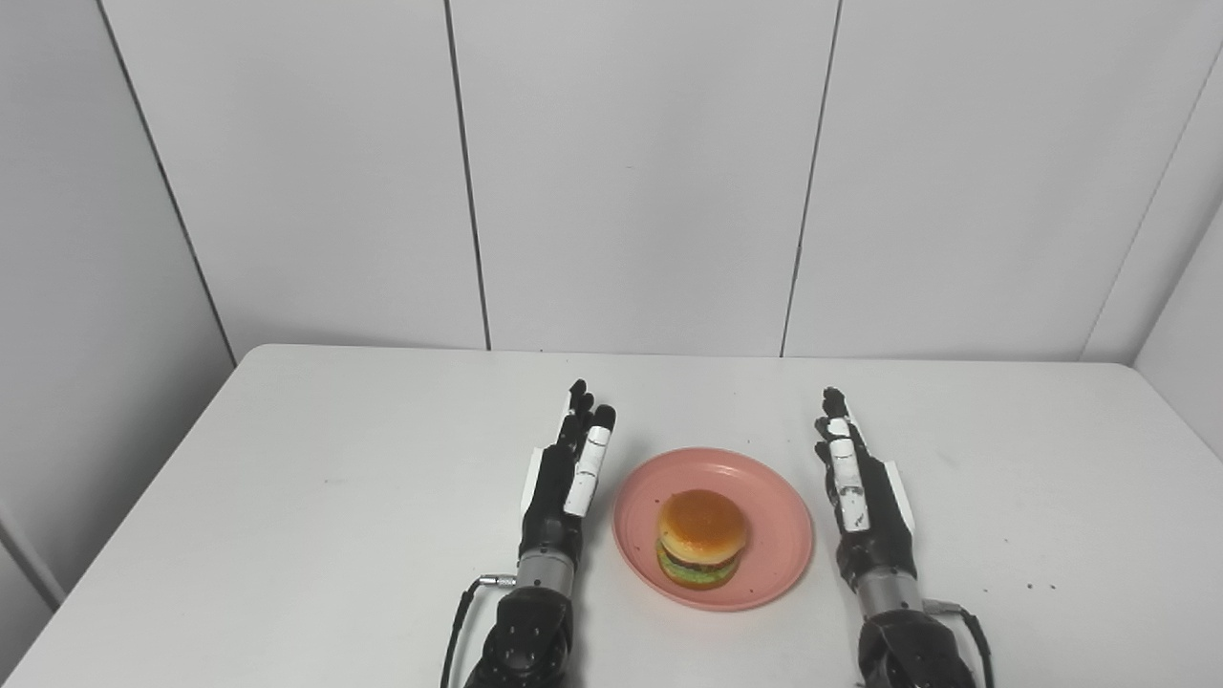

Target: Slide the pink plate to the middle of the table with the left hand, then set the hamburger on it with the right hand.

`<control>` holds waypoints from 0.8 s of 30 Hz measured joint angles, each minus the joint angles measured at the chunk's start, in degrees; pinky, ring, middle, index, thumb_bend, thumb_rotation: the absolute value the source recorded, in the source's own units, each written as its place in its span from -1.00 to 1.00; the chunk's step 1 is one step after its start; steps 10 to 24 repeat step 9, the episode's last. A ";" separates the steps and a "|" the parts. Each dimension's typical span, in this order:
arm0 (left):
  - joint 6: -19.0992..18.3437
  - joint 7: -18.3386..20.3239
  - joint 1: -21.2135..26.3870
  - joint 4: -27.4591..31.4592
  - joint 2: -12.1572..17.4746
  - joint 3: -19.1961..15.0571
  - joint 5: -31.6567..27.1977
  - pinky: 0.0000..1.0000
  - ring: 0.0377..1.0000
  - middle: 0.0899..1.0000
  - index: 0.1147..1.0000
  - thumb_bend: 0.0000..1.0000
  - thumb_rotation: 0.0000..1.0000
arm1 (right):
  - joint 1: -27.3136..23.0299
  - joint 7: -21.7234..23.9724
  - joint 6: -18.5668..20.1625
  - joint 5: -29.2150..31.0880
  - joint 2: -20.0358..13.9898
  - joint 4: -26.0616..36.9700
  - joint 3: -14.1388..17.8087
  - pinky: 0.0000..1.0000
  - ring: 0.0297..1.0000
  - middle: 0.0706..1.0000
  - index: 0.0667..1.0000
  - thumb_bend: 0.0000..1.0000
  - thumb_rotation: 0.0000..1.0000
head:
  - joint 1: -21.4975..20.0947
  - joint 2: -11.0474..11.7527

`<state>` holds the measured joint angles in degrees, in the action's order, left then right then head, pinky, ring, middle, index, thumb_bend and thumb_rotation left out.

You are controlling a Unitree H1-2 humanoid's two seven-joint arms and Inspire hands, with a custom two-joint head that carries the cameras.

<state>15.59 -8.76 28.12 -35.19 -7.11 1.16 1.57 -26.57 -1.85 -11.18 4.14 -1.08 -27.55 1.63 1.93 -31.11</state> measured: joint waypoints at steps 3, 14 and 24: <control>-0.03 -0.09 -0.19 0.27 -0.01 0.02 0.07 1.00 1.00 1.00 1.00 0.57 0.86 | 0.25 0.09 2.06 0.15 0.01 0.61 0.16 1.00 0.97 0.98 0.91 0.69 1.00 | 0.00 -0.09; 0.30 -2.67 -0.27 0.34 -0.21 -0.01 1.71 1.00 1.00 1.00 1.00 0.52 0.86 | 0.95 0.12 5.64 0.80 0.04 2.07 0.54 1.00 0.96 0.97 0.90 0.66 1.00 | 0.35 -0.26; 0.30 -2.67 -0.27 0.34 -0.21 -0.01 1.71 1.00 1.00 1.00 1.00 0.52 0.86 | 0.95 0.12 5.64 0.80 0.04 2.07 0.54 1.00 0.96 0.97 0.90 0.66 1.00 | 0.35 -0.26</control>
